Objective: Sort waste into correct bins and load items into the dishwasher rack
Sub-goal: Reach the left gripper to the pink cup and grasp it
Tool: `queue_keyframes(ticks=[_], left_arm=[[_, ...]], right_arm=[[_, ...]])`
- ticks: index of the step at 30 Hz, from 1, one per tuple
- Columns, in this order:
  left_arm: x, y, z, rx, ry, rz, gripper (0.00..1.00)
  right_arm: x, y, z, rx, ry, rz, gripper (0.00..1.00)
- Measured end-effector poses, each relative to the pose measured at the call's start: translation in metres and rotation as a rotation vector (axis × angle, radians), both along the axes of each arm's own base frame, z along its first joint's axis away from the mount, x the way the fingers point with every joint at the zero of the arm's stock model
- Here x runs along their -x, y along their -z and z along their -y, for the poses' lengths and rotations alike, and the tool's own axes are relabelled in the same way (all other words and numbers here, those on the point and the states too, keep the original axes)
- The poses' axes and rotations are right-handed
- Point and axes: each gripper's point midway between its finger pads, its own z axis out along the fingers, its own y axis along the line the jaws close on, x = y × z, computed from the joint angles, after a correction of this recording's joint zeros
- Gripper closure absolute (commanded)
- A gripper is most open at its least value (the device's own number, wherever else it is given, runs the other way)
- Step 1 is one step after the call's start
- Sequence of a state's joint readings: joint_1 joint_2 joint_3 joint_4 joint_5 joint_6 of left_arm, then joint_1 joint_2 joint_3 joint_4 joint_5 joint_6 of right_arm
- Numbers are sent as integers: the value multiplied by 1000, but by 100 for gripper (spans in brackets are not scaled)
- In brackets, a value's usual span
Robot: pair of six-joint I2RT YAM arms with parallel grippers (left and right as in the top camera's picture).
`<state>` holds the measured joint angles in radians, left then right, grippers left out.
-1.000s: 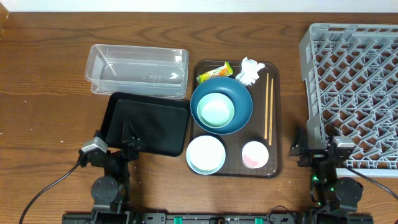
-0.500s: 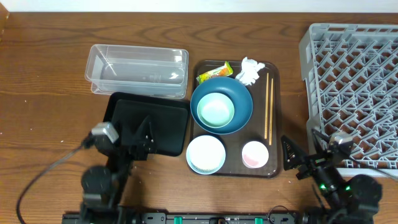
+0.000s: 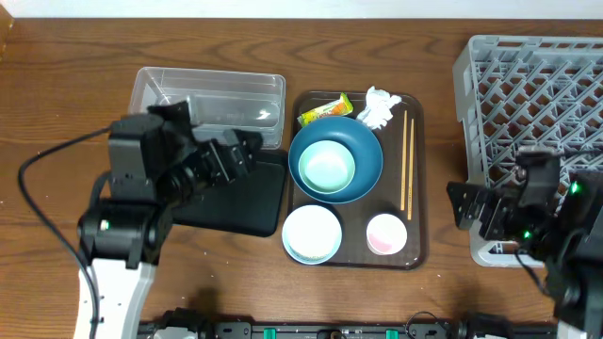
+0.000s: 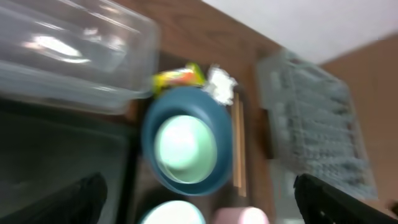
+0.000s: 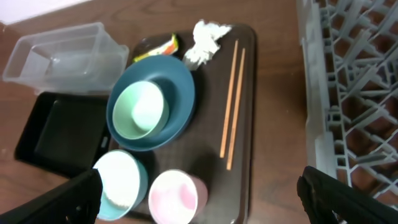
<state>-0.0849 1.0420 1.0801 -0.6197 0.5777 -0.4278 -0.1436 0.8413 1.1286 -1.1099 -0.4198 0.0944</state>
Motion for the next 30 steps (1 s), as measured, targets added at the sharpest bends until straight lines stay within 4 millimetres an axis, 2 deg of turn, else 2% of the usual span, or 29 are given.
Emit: queue_keyframes(ticks=[3,7,13,17,21,23,27,30], left_arm=[[2,4,16,52,72,-39,2],[20,20,46,53,188,-126,2],[63,47,108,-128,400,-137,2],[85,71,141,-287,503,-104,1],[89,100,173,-387,569,-82,10],[90,120,185,-439,601,-102,15],[94,157,199,-532,658,-155,21],[98,173,208,-573,703,-165,28]], right_arm=[[-7,-6,-3,-5,-36,-3,1],[-12,-6,-5,-4,-55,7,1],[-15,-10,-4,-6,-52,24,1],[-15,-8,-1,-14,-10,5,1],[-16,-6,2,-28,20,-16,1],[-16,-3,2,-32,29,-34,1],[-15,4,3,-41,40,-75,1],[-16,9,3,-43,42,-102,1]])
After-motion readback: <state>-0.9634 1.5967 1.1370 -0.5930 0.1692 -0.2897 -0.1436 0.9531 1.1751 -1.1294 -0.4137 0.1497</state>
